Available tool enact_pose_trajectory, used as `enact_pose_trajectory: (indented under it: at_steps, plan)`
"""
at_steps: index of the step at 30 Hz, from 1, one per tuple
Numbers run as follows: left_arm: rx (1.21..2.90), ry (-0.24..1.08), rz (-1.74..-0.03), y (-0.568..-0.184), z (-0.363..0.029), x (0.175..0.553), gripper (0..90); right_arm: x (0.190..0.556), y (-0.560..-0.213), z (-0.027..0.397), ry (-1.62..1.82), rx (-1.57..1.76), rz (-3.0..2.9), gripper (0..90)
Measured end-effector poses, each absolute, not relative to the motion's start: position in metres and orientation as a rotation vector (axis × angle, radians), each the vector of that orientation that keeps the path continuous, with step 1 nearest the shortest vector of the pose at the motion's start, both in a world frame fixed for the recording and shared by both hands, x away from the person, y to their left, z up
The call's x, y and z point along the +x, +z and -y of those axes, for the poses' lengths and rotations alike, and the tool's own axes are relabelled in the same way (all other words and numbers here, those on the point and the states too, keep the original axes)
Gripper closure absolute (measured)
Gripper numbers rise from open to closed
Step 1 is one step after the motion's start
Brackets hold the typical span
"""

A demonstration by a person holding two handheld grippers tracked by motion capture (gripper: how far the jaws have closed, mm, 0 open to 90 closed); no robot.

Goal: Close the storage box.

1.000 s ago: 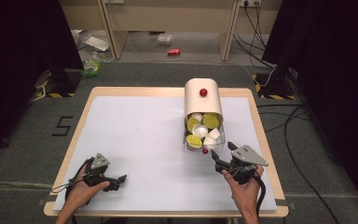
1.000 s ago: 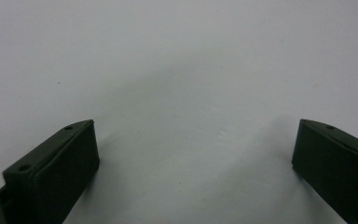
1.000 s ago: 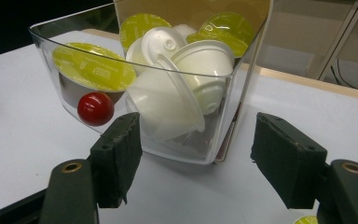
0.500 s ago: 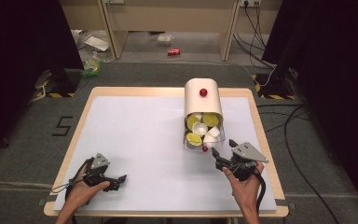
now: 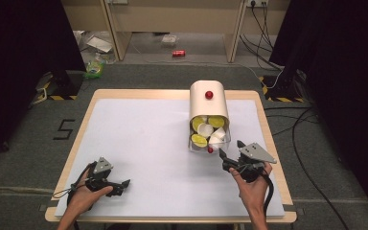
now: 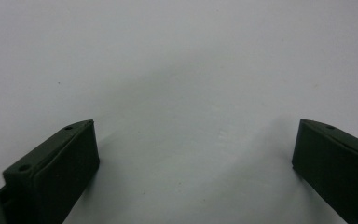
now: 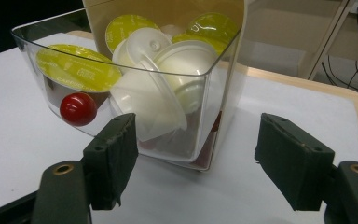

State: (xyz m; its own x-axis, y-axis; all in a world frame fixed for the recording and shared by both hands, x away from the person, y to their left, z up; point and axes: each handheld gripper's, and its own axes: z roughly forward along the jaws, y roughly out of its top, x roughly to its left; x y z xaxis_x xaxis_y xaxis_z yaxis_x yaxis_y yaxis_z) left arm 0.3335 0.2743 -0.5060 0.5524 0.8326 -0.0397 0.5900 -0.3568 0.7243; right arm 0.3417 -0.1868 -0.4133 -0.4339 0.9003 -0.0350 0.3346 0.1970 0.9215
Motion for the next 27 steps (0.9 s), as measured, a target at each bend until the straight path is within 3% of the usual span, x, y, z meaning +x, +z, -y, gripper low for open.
enact_pose_trajectory:
  at_steps: [27]
  plan:
    - [2.08,0.44,-1.14,-0.506,-0.274,0.333,0.0,0.354,-0.412,0.184,1.198,1.152,-1.871,28.9]
